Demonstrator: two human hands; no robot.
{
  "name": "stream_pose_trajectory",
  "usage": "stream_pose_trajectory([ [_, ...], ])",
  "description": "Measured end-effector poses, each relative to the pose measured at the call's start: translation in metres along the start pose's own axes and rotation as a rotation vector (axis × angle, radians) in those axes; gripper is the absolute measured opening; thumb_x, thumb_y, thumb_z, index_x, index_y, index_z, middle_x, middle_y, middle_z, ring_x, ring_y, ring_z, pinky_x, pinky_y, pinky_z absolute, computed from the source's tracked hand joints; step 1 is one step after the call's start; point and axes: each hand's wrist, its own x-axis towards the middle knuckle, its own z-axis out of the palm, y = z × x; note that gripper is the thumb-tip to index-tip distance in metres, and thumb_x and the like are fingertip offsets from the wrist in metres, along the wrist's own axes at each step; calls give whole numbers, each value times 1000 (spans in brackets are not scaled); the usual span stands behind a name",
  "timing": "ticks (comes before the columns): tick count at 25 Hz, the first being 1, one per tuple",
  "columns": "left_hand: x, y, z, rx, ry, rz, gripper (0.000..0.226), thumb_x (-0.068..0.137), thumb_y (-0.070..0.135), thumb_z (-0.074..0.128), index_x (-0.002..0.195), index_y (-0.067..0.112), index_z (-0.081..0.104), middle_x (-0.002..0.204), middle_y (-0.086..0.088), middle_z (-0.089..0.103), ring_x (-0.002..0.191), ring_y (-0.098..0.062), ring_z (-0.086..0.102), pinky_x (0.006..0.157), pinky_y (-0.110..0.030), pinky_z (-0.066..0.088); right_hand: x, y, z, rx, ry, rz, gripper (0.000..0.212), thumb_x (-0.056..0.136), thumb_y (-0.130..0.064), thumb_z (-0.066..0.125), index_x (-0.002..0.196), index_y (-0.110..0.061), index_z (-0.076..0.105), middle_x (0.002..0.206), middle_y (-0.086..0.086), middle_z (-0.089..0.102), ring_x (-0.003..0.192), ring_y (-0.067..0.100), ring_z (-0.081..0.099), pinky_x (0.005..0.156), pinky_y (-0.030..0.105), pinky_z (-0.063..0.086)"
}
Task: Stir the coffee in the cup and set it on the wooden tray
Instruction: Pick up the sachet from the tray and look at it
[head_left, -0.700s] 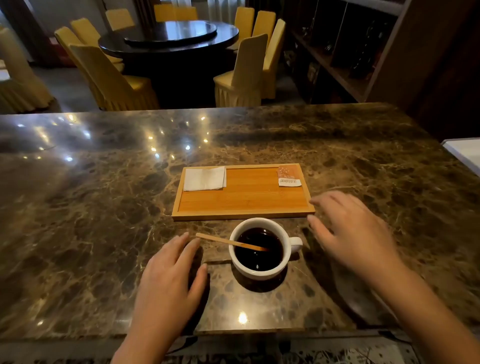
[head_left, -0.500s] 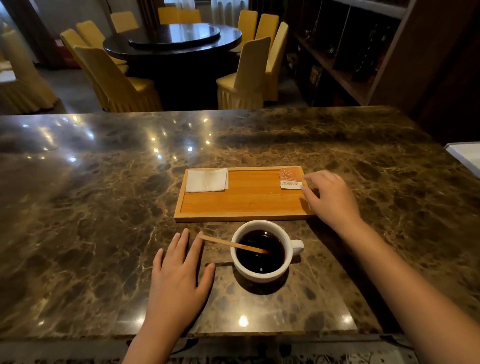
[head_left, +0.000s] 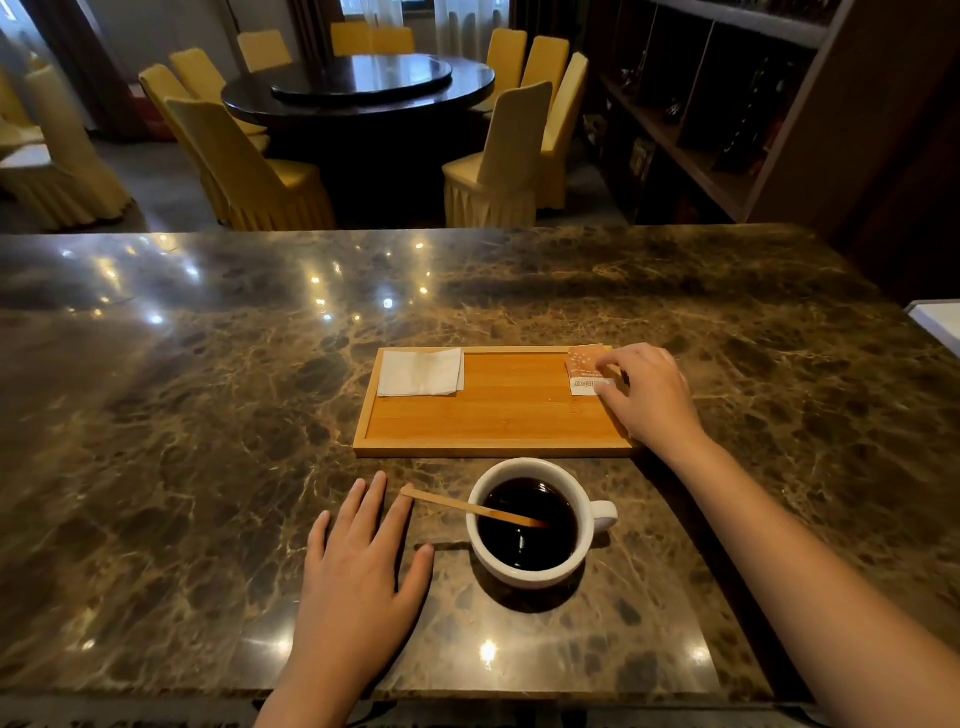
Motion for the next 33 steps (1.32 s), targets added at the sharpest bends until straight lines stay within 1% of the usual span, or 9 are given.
stream_pose_trajectory([
  [3,0,1,1,-6,2,-1,61,83,54,26,135,24,33,146,-2,23,134,-15,9,107,-46,10,8,3,-4,51,-94,102,50,84,-31,64,129,-16,49,132,12,49,126,30,36,102,44,35],
  [6,1,2,1,-7,16,0,60,83,54,26,135,25,33,146,-2,23,134,-16,10,106,-46,10,12,4,-7,72,-126,119,40,83,-30,66,118,-14,57,130,12,49,125,29,35,100,40,35],
  [10,1,1,1,-9,21,1,61,83,55,26,135,25,35,145,-1,23,134,-16,9,106,-47,10,8,3,-5,132,-54,139,24,80,-27,69,99,-12,65,121,11,56,119,29,41,95,38,36],
  [14,0,0,1,-10,27,-1,61,83,55,25,135,25,34,145,-1,22,134,-15,9,107,-47,9,1,4,-11,422,-20,130,5,82,-19,67,82,-15,64,89,5,66,87,25,59,79,40,51],
  [17,0,0,1,-8,24,4,61,83,55,25,135,23,34,145,-2,22,134,-16,10,107,-47,10,-10,-2,-21,621,-41,209,0,87,-12,62,87,-12,62,74,6,65,61,15,60,57,25,51],
  [21,1,0,1,-12,21,9,62,83,55,24,135,23,34,146,-2,22,134,-15,9,107,-47,9,-28,-10,-33,962,-60,323,10,87,-5,58,97,-6,63,79,10,68,55,10,61,50,16,52],
  [24,1,0,0,-11,19,9,63,83,56,23,135,23,34,146,-3,22,134,-16,8,107,-47,8,-41,-18,-45,1056,-94,263,11,85,-3,60,93,-9,65,84,11,69,56,7,63,52,15,53],
  [27,1,0,0,-9,21,14,63,83,56,23,135,22,35,146,-4,23,134,-16,9,107,-48,9,-52,-30,-59,1042,-102,171,9,83,-7,64,88,-13,68,78,6,70,57,8,62,54,16,54],
  [33,0,0,0,-10,24,15,62,83,54,24,135,22,34,146,-5,23,133,-16,8,106,-48,10,-68,-49,-81,796,-83,-87,12,82,-7,65,83,-18,70,76,1,68,59,5,58,53,15,49],
])
